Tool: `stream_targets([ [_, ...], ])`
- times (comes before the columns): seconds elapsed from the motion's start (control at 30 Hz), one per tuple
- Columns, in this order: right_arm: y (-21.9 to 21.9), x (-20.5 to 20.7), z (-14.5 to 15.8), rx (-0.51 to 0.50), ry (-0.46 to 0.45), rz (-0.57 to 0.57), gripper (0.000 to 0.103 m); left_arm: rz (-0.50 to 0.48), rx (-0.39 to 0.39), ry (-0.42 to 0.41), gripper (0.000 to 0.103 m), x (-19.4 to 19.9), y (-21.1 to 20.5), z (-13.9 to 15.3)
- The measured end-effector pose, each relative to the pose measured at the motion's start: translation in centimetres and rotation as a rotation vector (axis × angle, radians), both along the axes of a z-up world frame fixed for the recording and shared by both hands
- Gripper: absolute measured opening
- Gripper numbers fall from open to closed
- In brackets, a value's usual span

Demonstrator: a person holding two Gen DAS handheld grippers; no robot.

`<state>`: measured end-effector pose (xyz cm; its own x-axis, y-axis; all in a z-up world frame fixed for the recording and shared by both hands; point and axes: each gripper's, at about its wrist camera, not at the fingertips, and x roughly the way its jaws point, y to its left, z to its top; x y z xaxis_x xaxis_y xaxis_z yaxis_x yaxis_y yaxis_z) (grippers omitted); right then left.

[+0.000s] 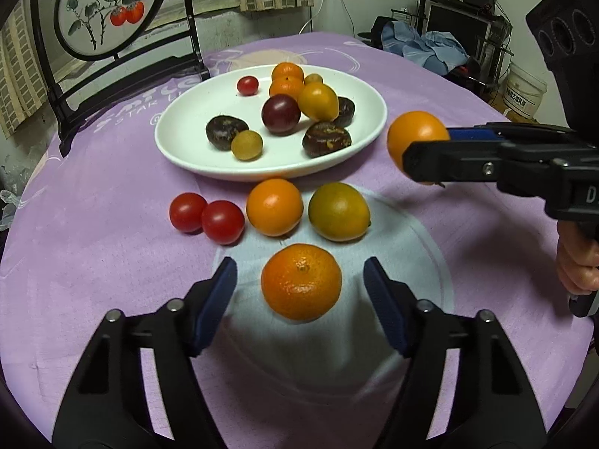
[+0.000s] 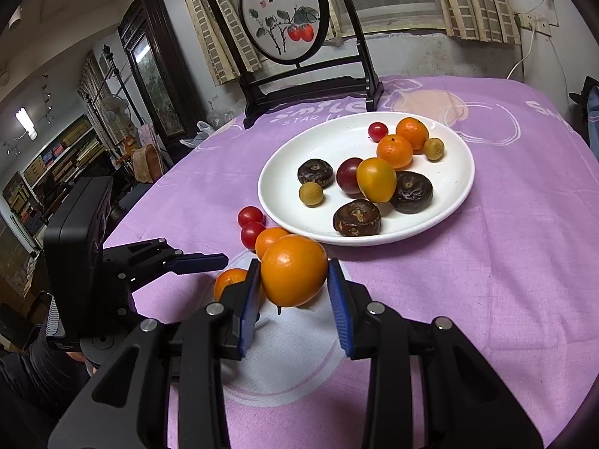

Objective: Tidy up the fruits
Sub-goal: 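Grasp a tangerine with the right gripper while the left gripper grasps another tangerine, then carry both tangerines over the white plate and open both grippers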

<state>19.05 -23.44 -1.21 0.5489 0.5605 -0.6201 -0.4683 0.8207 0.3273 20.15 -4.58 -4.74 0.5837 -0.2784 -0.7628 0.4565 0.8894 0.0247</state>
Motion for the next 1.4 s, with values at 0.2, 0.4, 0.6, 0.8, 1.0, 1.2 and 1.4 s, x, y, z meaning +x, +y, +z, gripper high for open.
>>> stream_targets([
  [0.2,0.0,-0.2,0.1,0.000,-0.003,-0.003,0.036,-0.006,0.011,0.015,0.055,0.2,-0.1,-0.5],
  [0.4,-0.3,-0.2,0.3,0.008,-0.015,-0.012,0.036,-0.004,0.035,0.029,0.046,0.3,-0.3,-1.1],
  [0.6,-1.0,0.3,0.9,0.012,-0.072,-0.045,0.036,0.005,0.027,0.003,0.045,0.0,-0.2,-0.5],
  [0.8,-2.5,3.7,2.3,0.080,-0.152,-0.183,0.036,0.032,-0.047,-0.071,0.045,0.2,0.6,2.3],
  [1.0,-3.1,9.2,1.2,0.060,-0.140,-0.330,0.036,0.226,-0.208,-0.109,0.045,6.5,2.8,6.3],
  [1.2,-3.6,13.2,-1.1,0.067,-0.023,-0.353,0.036,0.318,-0.200,-0.080,0.045,13.2,2.4,5.6],
  [1.4,-3.8,12.6,-0.8,0.084,-0.016,-0.334,0.038,0.342,-0.135,-0.034,0.046,15.7,1.6,3.3],
])
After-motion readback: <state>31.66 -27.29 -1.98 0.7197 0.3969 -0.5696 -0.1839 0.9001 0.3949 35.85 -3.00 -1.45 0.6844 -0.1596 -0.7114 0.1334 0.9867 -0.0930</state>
